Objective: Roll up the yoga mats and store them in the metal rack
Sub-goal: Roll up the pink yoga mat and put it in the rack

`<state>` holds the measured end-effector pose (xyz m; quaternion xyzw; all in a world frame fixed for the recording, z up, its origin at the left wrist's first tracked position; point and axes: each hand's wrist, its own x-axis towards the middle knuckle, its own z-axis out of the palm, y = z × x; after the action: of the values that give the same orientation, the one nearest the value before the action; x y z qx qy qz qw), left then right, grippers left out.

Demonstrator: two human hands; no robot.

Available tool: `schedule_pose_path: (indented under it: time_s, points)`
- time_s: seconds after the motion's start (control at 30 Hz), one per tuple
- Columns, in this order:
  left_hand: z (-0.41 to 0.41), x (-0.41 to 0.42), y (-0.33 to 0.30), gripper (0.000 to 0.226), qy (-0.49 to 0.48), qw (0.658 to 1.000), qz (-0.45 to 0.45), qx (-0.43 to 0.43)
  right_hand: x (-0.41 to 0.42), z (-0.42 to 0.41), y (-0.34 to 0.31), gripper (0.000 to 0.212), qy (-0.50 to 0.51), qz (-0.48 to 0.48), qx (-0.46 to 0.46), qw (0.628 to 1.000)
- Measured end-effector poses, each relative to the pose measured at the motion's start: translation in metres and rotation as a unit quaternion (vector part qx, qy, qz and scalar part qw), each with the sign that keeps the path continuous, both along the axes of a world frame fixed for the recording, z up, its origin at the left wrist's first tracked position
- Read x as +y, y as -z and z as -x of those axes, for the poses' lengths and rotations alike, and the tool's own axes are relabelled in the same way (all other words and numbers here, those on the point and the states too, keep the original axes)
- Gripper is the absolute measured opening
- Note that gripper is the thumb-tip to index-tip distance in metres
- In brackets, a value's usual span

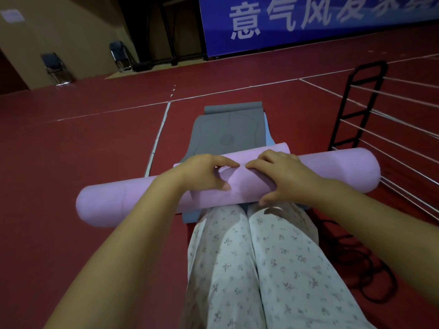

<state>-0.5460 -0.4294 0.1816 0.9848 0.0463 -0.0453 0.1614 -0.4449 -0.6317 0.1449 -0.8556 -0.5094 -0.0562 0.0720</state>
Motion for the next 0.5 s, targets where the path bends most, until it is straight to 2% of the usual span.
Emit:
schedule_pose_path:
  time_s: [0.1,0.2,0.27,0.4,0.5]
  points:
    - [0.0,0.001,0.002,0.06,0.012,0.999,-0.05,-0.007,0.003,-0.004,0.0,0.087,0.0,0.0,0.008,1.0]
    - [0.01,0.002,0.012,0.058,0.033,0.993,-0.084,-0.078,0.005,-0.011,-0.001,0.082,-0.003,-0.002,0.034,0.999]
    - [0.016,0.001,0.02,0.065,0.045,0.989,-0.091,-0.109,0.006,-0.015,-0.002,0.079,-0.006,-0.002,0.052,0.999]
    - [0.014,-0.003,0.036,0.087,0.031,0.981,-0.156,-0.112,0.011,-0.023,-0.009,0.075,-0.013,0.01,0.098,0.995]
    - [0.006,-0.004,0.041,0.092,0.007,0.978,-0.177,-0.11,0.02,-0.032,-0.015,0.074,-0.02,0.033,0.128,0.991]
